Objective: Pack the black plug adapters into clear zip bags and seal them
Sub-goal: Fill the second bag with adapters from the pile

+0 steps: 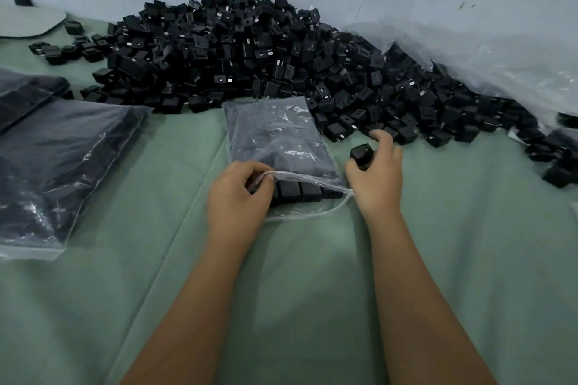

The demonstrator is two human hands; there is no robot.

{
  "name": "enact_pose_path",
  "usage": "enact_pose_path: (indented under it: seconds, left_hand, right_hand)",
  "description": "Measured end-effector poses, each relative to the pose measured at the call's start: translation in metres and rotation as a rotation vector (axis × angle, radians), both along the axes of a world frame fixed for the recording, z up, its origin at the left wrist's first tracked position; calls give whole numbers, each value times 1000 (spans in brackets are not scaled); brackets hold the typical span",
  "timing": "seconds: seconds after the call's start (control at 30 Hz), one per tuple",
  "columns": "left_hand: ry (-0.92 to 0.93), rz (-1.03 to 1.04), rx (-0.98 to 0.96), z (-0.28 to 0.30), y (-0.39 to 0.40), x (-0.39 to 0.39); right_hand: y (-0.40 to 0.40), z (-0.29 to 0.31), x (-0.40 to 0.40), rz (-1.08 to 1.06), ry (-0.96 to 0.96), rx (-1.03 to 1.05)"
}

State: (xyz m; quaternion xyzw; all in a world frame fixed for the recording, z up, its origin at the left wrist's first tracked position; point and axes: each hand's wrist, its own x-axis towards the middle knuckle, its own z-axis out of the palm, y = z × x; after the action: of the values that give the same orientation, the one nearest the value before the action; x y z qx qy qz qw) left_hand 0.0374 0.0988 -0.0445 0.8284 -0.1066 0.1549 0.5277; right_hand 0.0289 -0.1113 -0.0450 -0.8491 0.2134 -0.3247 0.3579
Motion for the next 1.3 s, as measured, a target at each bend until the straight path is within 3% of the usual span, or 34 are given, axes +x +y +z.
enact_pose_path:
  seconds: [0.1,0.2,0.33,0.7,1.03,1.1,1.23,1.3]
  left_hand:
    - [15,-7,-18,0,0,-1]
    - [31,-3,-23,0,0,-1]
    - [51,-10,-47,2,1,-3]
    - [71,-30,-109,5,3,-7]
    - [72,-29,-101,4,3,-7]
    - [71,-33,-107,5,3,-7]
    - [82,-70,-178,7,4,-9]
    - [93,-74,-212,7,4,-9]
  right_hand:
    - [4,1,-5,138,-66,137]
    - [4,-1,-13,142,9,209]
    - [3,-7,-20,112,90,154]
    - [8,-6,-37,70,61,172]
    - [7,-3,-34,131,148,6]
    - [11,2,-37,57,38,87]
    - [25,14,-53,-218,-373,325]
    - [37,18,-62,-229,-482,344]
